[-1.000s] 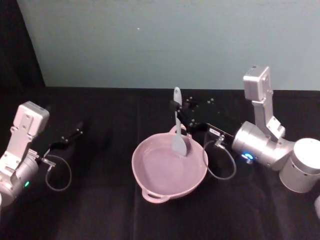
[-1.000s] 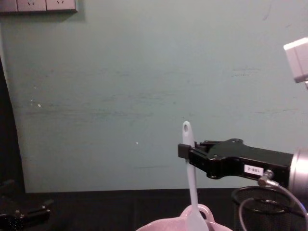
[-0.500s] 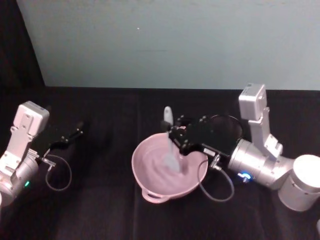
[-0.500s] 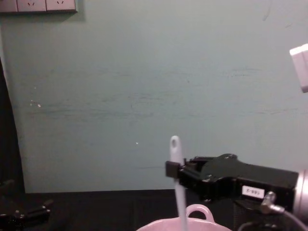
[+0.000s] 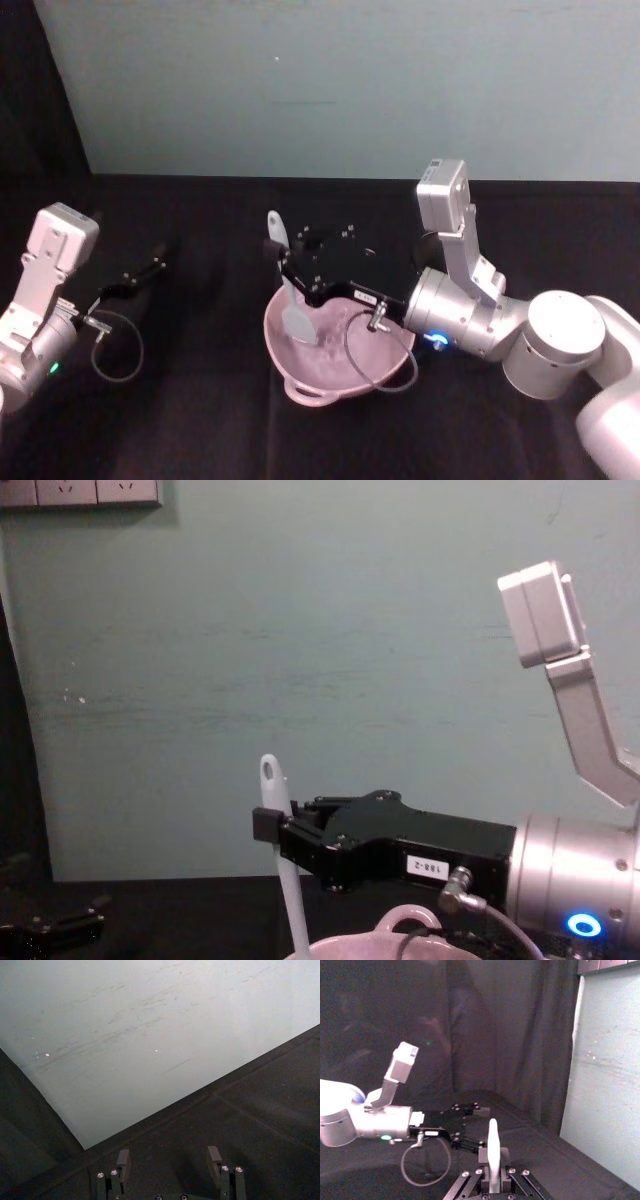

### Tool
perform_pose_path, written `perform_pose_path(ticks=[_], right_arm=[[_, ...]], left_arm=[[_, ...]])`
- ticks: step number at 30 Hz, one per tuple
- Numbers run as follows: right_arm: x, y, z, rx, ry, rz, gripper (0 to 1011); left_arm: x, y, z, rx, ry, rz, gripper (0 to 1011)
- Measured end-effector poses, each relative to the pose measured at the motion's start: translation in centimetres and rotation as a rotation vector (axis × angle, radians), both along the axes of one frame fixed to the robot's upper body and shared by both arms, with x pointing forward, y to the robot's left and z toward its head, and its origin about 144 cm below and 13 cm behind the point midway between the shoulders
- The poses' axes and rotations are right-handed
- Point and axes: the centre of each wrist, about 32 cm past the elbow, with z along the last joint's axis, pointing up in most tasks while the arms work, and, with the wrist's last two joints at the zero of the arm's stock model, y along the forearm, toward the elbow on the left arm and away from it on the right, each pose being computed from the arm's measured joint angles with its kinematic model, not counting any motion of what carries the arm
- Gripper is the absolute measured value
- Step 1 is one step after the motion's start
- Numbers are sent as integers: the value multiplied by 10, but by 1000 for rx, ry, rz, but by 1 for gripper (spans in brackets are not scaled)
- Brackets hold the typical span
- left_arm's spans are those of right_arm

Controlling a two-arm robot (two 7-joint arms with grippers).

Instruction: Use the one hand to pick up the spoon and stir the clear water in the bowl.

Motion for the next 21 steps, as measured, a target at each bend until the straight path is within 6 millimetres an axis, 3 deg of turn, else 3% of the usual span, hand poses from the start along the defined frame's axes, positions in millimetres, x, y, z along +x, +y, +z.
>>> perform_pose_path(ticks=[11, 21], right_arm=[[24, -6, -3, 9, -30, -81, 126], [25, -29, -3, 5, -42, -176, 126]], left_arm=[[0, 0, 0, 0, 0, 0, 1005], [0, 0, 0, 0, 0, 0, 1005]])
